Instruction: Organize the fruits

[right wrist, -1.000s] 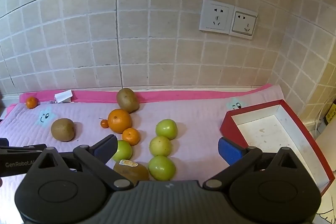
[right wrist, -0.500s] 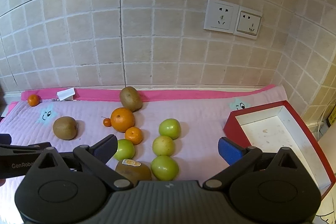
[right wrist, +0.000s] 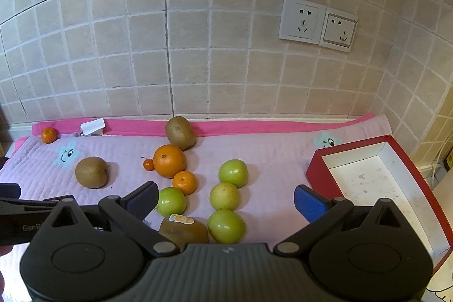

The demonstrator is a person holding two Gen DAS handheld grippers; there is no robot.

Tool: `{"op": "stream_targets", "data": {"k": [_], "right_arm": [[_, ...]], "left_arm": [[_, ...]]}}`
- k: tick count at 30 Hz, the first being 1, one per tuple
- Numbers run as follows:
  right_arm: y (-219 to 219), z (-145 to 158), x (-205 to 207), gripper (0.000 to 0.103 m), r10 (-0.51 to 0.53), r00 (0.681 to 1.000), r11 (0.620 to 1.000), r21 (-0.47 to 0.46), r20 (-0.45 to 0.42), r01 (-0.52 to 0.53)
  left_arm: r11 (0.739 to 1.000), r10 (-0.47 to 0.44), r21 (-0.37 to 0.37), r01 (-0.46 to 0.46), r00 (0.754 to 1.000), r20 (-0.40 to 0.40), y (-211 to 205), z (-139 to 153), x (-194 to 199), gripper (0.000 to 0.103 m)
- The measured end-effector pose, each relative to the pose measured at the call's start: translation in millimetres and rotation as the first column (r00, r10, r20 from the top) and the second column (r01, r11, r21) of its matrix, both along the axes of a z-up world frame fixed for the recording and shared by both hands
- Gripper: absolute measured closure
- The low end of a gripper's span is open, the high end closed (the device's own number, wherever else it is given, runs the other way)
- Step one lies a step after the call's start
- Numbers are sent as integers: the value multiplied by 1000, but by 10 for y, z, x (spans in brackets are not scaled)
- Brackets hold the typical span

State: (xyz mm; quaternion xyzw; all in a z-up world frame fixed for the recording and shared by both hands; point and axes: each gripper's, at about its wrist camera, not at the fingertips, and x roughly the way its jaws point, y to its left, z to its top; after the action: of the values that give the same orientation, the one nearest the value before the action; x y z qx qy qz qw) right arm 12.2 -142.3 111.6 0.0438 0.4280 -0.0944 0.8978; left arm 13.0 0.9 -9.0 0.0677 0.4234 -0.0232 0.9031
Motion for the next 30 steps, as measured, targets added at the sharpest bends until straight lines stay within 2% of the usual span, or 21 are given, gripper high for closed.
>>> {"op": "stream_targets", "data": {"k": [30], "right_arm": [[-12,-3,-23,0,0,1000,1000,14,-3,0]], "left_arm": [[1000,-17,3,17,1000,-5,-45,-9,14,2]]}}
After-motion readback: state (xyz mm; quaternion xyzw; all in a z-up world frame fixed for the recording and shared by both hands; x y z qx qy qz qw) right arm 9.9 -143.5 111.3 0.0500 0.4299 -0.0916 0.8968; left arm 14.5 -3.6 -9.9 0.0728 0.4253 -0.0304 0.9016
